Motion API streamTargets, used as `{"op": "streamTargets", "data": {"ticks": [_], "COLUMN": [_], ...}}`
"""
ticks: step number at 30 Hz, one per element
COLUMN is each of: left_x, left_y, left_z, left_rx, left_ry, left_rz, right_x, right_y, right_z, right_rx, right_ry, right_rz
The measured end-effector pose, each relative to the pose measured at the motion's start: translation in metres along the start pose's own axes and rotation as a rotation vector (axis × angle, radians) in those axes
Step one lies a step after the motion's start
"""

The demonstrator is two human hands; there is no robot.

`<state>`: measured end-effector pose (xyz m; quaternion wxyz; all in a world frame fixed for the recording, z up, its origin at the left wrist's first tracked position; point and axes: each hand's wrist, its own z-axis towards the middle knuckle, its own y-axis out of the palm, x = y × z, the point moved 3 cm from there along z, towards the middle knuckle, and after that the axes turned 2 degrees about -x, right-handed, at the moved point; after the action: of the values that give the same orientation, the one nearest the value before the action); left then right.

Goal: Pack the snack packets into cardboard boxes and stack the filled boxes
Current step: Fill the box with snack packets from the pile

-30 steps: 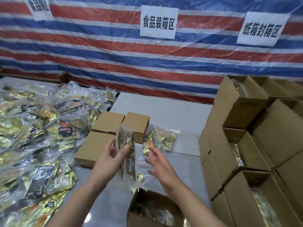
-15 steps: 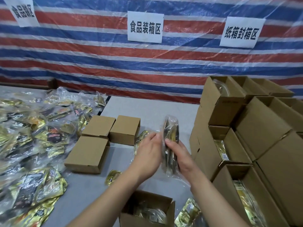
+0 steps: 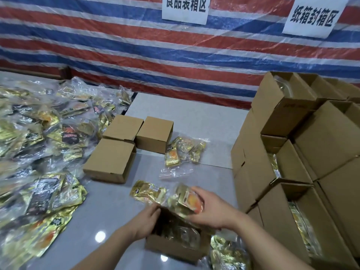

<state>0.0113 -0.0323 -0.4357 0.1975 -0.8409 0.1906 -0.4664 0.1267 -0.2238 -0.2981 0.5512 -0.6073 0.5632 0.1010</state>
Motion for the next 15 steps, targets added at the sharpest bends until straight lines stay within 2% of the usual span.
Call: {"op": "streamTargets", "data": {"ticks": [4,6,11,15], "left_x": [-0.004,-0.004,-0.005,-0.011], "left_y": [0.004,0.006,0.016,0.022], "left_z": [-0.002,-0.001,-0.003,-0.006], "left_rx": [0.051,0.072,0.132,0.155], "left_ry": [-0.028,-0.035,-0.082,-0.058], "left_rz": [-0.097,-0.144,-0.212,-0.168], "right_x": [0.011,0.015,0.029,0.054], "right_y": [0.028,0.043,0.081,0.111], "right_z": [0.017,0.027,0.053,0.054], "right_rx": [-0.213,-0.304,-0.317,-0.392], "right_ry": [0.049,0.083,0.132,0.241], "right_rz": [-0.46,-0.581,-0.585,-0.481]}}
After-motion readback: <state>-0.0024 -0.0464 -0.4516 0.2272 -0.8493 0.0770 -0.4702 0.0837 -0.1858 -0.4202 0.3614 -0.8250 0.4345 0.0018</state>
